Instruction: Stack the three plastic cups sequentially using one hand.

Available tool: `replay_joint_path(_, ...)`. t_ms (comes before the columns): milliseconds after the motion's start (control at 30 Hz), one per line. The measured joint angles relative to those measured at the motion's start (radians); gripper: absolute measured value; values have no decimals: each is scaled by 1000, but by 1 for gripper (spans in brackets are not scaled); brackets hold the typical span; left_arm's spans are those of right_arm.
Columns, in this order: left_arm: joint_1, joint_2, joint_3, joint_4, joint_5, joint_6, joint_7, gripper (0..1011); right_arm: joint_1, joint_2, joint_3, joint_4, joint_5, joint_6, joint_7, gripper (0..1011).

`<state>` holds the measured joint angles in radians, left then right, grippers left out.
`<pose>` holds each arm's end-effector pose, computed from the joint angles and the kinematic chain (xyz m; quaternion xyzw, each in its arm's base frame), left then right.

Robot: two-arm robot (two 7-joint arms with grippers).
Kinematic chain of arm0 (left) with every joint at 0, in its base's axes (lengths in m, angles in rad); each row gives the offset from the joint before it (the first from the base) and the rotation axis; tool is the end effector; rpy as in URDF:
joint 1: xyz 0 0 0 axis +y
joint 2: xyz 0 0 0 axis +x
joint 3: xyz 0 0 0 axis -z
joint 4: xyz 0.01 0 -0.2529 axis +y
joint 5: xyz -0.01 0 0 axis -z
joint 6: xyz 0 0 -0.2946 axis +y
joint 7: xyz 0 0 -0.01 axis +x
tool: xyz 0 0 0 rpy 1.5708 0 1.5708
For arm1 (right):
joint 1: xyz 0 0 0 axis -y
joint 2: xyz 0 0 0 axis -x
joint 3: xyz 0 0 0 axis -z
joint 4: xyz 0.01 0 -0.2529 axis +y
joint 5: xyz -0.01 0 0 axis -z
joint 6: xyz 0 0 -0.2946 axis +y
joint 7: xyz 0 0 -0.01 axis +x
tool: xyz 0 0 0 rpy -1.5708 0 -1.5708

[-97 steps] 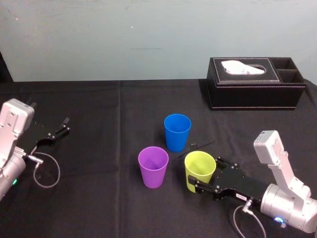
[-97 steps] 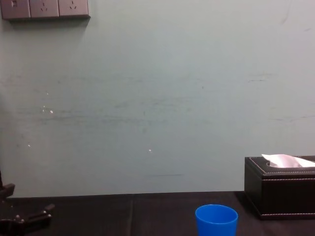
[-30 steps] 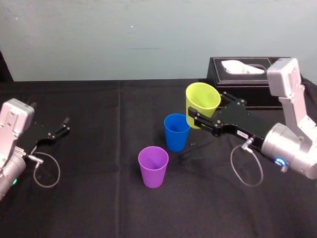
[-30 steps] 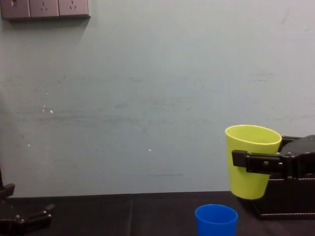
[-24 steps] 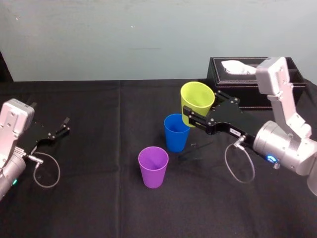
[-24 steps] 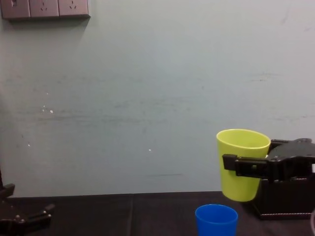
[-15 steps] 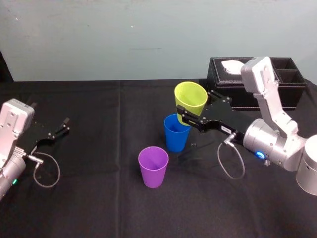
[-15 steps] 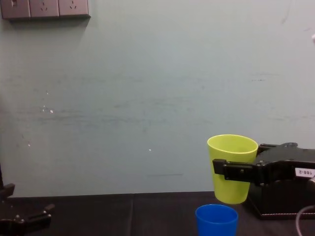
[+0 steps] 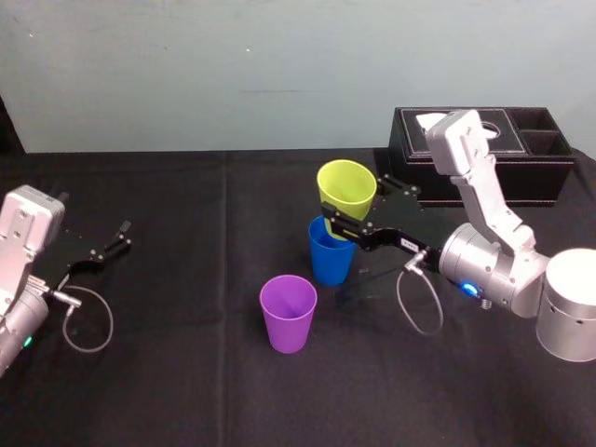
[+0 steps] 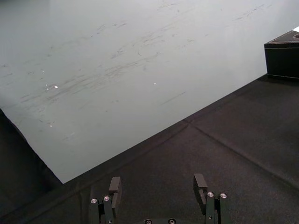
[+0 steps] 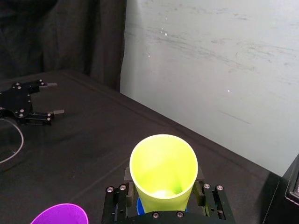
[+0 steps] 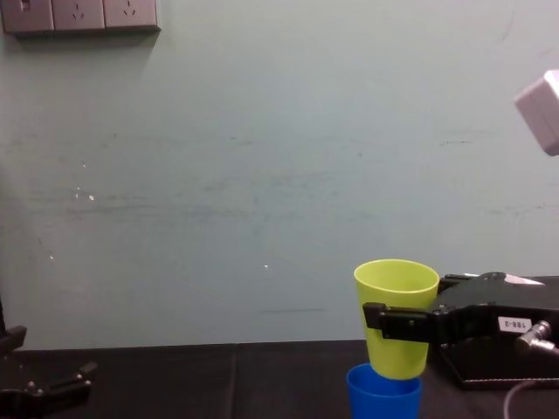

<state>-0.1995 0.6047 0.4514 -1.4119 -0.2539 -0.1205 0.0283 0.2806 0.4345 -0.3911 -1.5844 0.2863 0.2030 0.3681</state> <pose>0.3386 0.0654 -0.2697 0.1415 -0.1324 0.5799 0.7913 0.3587 -0.0005 -0.1955 -0.1072 -0.0441 -0.4211 0.8996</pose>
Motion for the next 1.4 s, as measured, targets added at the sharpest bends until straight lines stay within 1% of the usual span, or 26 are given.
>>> replay_joint_path(467,0,0,0,0,0,0,0,1010,13,-27,-1,41,-22,-4,4,731)
replay_joint_path(867,0,0,0,0,0,0,0,1010,14,-37,3,58,-24,-8,17,731)
replay_joint_path(1400,0,0,0,0,0,0,0,1010,18,-49,-7,87,-27,-12,25,731)
